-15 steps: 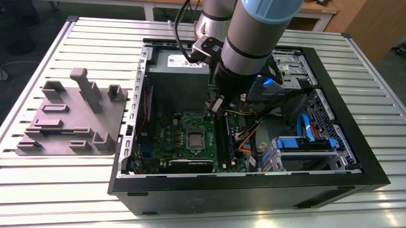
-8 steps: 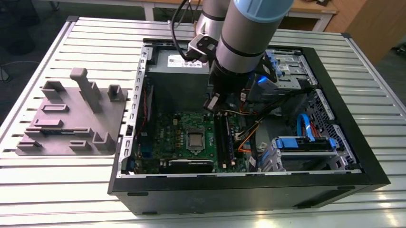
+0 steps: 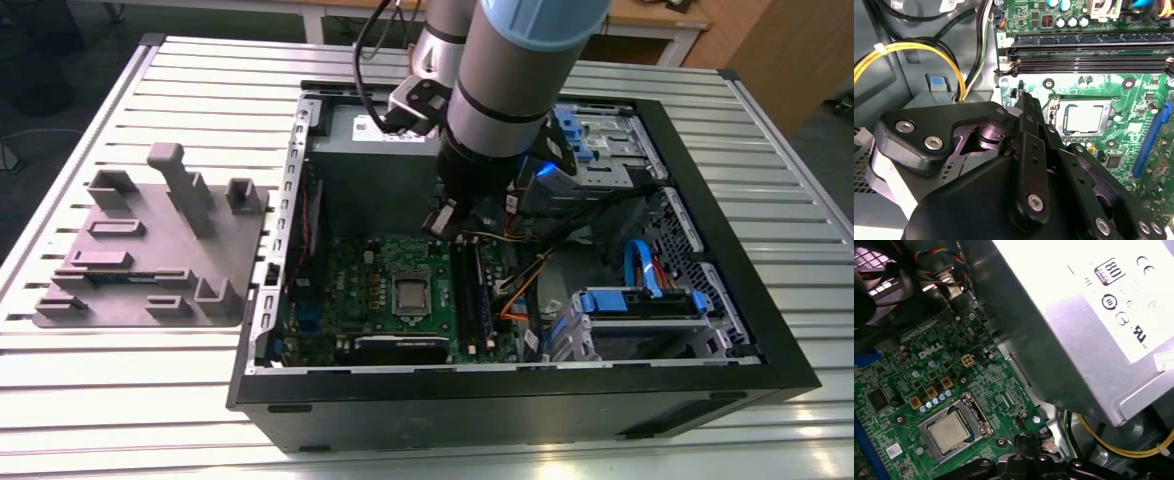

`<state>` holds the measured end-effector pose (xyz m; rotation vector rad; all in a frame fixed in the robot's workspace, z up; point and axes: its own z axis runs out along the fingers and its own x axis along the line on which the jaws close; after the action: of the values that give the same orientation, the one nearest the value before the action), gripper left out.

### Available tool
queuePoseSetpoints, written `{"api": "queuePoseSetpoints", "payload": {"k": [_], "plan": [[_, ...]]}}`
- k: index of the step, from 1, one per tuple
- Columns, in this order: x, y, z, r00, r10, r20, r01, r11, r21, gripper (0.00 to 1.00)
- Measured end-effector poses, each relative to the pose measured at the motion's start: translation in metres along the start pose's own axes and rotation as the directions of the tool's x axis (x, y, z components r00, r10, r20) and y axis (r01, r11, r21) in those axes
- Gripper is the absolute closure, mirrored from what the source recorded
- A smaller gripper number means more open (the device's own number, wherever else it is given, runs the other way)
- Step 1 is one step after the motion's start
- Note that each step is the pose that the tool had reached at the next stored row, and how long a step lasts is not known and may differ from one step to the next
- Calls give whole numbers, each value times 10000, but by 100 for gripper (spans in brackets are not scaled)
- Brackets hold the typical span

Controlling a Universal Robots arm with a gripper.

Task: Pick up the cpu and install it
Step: 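Install the first cpu locking lever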

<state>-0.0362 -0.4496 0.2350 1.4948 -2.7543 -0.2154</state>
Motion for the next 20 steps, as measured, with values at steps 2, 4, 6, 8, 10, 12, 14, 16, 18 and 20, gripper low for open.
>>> {"api": "queuePoseSetpoints", "payload": {"k": [2, 4, 6, 8, 10, 12, 14, 16, 18, 20], "plan": [[24, -8, -2, 10000, -33, -1, 33, 10000, 0, 90], [81, -24, -8, 9999, -109, -3, 109, 9999, 8, 90], [109, -36, -11, 9999, -136, -4, 136, 9999, 9, 90], [134, -50, -15, 9999, -144, -5, 144, 9999, 8, 90], [155, -64, -17, 9999, -146, -4, 146, 9999, 8, 90], [181, -80, -22, 9999, -146, -6, 146, 9999, 9, 90], [205, -96, -25, 9999, -147, -6, 147, 9999, 8, 90], [220, -105, -27, 9999, -148, -6, 148, 9999, 9, 90], [221, -105, -27, 9999, -147, -5, 147, 9999, 8, 90], [221, -106, -27, 9999, -149, -6, 149, 9999, 8, 90]]}}
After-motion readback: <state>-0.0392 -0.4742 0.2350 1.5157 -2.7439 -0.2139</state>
